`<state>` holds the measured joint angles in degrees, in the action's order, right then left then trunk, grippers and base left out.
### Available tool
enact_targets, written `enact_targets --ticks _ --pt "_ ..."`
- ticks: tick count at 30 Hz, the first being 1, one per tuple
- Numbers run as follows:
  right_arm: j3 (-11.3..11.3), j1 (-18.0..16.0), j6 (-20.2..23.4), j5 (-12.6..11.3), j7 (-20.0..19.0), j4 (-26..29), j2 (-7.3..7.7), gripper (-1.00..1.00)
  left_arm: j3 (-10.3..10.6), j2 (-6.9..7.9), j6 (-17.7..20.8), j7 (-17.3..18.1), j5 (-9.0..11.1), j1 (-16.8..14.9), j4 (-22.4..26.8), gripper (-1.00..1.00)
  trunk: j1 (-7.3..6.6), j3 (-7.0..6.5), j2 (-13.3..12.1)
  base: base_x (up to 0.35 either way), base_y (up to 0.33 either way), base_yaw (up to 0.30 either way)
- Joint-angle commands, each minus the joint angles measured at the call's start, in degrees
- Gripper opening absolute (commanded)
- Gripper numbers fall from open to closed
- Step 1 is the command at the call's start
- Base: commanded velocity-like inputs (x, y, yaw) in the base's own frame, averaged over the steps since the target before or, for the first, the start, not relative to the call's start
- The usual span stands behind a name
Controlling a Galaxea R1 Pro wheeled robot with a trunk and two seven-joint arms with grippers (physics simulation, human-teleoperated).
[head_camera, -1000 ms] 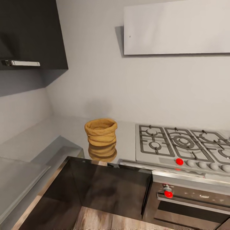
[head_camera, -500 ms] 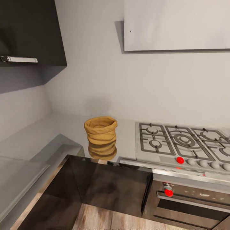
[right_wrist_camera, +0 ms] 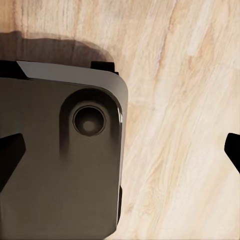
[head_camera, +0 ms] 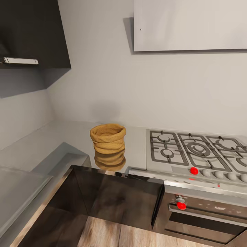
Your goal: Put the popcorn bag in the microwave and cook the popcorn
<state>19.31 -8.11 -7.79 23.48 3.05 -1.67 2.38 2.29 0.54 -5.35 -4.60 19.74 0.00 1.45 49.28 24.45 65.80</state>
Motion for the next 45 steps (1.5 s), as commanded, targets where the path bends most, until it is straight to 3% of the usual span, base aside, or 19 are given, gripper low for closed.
enact_targets --ticks 1,18,20,22,25,34,45 --pt "0.5 -0.1 -0.3 0.6 0.4 -0.2 0.01 1.00 0.3 0.01 -0.1 -0.2 0.3 0.0 0.0 1.00 0.00 0.05 0.0 0.000 0.000 0.000" --pt "0.5 -0.1 -0.1 0.4 0.6 -0.2 -0.19 1.00 -0.4 0.08 -0.2 -0.2 0.7 0.0 0.0 1.00 0.00 0.06 0.0 0.000 0.000 0.000" --pt "-0.6 -0.1 -0.1 2.2 0.2 0.0 0.00 1.00 -0.1 0.04 -0.2 -0.2 0.7 0.0 0.0 1.00 0.00 0.06 0.0 0.000 0.000 0.000" --pt "-3.0 -0.1 -0.1 5.2 0.1 0.3 -0.32 1.00 0.0 0.02 -0.2 -0.2 0.6 0.0 0.0 1.00 0.00 0.06 0.0 0.000 0.000 0.000" --pt "-4.8 -0.1 0.0 7.4 0.2 1.0 -0.64 1.00 0.1 0.01 -0.2 -0.2 0.5 0.0 0.0 1.00 0.00 0.06 0.0 0.000 0.000 0.000" --pt "-5.2 -0.2 4.2 7.7 0.0 8.8 -4.12 1.00 -0.2 -0.01 -0.2 -0.2 0.6 0.0 0.0 1.00 0.00 0.06 0.0 -0.179 0.000 0.000" --pt "-5.2 -0.2 4.5 7.5 -0.3 10.6 -4.74 1.00 -0.3 -0.01 -0.2 -0.2 0.8 0.0 0.0 1.00 0.00 0.06 0.0 -0.234 0.000 0.000"
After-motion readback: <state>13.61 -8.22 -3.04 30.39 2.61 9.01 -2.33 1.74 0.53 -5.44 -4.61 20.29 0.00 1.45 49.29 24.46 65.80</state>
